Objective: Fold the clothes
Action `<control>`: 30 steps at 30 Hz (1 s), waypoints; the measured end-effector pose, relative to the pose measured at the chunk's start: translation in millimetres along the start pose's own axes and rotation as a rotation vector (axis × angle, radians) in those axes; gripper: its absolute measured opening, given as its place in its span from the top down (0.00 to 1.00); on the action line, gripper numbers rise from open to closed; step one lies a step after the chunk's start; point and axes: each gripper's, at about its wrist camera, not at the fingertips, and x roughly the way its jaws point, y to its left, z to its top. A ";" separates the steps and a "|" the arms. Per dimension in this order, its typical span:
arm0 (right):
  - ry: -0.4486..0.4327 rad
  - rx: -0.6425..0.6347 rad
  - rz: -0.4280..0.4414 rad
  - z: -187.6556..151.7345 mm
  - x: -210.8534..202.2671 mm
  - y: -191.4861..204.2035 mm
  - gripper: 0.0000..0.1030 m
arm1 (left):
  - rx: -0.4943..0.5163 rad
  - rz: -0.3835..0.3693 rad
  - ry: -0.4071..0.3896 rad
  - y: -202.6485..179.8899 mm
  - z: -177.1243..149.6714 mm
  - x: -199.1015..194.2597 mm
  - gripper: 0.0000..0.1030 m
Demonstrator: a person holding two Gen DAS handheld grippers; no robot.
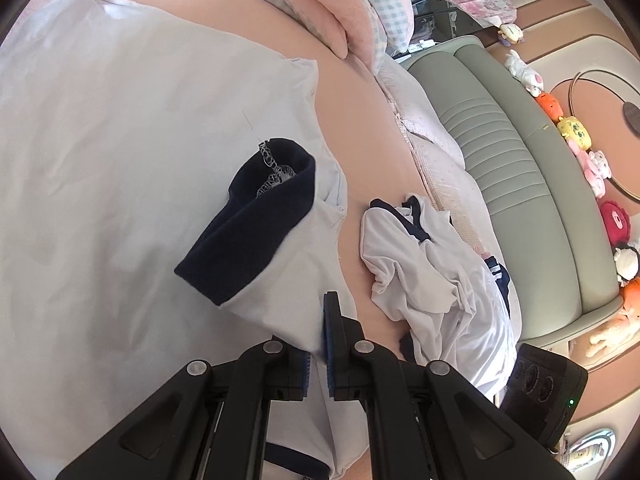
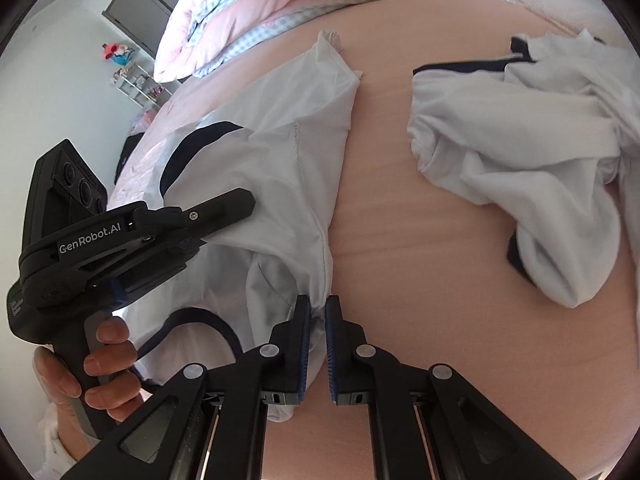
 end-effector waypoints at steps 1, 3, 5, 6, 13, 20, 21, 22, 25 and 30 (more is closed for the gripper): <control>-0.017 -0.029 -0.043 0.6 -4.4 2.9 0.96 | -0.009 -0.013 -0.001 1.4 0.6 -0.9 0.96; -0.041 -0.080 -0.116 2.2 -13.8 8.5 0.96 | -0.029 -0.029 -0.003 4.1 1.8 -2.0 0.96; -0.061 -0.107 -0.138 4.8 -22.4 11.8 0.96 | -0.031 -0.022 0.000 5.1 3.6 -0.8 0.96; -0.074 -0.115 -0.136 5.5 -27.1 13.8 0.96 | -0.028 -0.013 0.000 5.4 4.3 -0.5 0.96; -0.096 -0.212 -0.123 2.8 -40.2 34.7 0.96 | -0.038 -0.010 -0.001 8.1 9.1 -0.2 0.96; -0.036 -0.044 -0.035 -2.4 -35.3 13.3 0.93 | -0.014 0.012 0.032 5.8 18.3 7.9 0.96; -0.027 -0.002 -0.008 -2.3 -34.5 7.3 0.92 | -0.007 0.022 0.037 4.5 19.0 10.7 0.96; -0.018 0.030 0.014 -2.3 -33.5 2.7 0.82 | -0.003 0.032 0.041 3.9 19.4 13.1 0.96; -0.001 0.073 0.056 -3.7 -28.6 -4.3 0.42 | -0.019 0.021 0.052 5.4 19.9 17.1 0.96; 0.011 0.170 0.110 -7.2 -15.3 -11.8 0.42 | -0.027 0.007 0.057 6.7 20.1 16.7 0.96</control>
